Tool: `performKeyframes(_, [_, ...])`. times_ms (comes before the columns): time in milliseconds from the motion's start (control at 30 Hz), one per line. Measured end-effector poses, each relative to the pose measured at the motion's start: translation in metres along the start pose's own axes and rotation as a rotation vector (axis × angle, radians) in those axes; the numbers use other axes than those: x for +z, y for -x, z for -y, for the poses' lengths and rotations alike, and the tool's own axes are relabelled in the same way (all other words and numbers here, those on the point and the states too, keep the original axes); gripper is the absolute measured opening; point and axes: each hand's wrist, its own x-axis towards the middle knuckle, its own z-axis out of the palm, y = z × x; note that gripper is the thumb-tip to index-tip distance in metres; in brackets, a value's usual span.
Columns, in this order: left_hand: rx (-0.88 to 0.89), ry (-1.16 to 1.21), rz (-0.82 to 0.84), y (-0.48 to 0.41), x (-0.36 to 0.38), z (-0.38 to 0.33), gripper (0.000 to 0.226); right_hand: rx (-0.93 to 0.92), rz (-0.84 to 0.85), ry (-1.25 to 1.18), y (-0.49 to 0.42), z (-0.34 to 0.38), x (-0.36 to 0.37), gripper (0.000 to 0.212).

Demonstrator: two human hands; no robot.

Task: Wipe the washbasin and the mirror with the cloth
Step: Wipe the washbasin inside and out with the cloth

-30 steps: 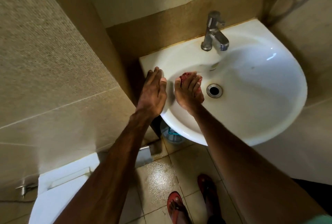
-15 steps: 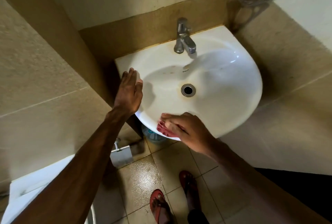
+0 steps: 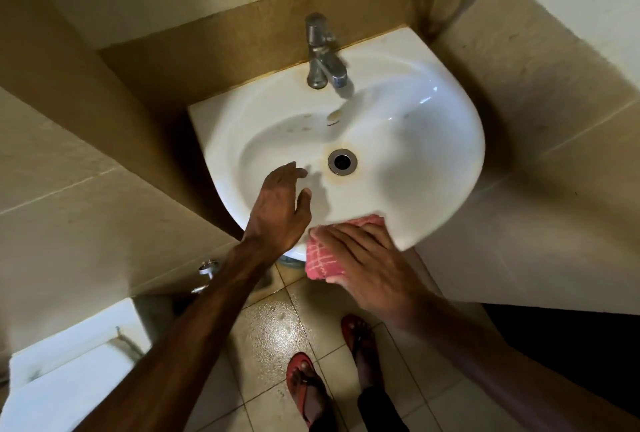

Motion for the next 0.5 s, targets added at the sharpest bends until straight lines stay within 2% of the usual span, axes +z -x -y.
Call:
performKeyframes(100, [0.009, 0.024, 0.077, -0.003, 0.009, -0.007, 0.026, 0.012, -0.068, 0.017, -0.002, 0.006, 0.004, 0.065])
performKeyframes(267, [0.019, 0.083, 0.176, -0.001, 0.020, -0.023, 0.024, -0.130, -0.115, 0.018, 0.001, -0.015, 0.003, 0.050])
performKeyframes(400, [0.001, 0.125, 0.273, 0.006, 0.025, -0.032, 0.024, -0.204, -0.071, -0.057, 0.019, -0.063, -0.015, 0.057])
performKeyframes(500, [-0.027, 0.117, 0.286, 0.011, 0.028, -0.033, 0.024, -0.254, -0.026, 0.019, 0.037, -0.113, -0.035, 0.064])
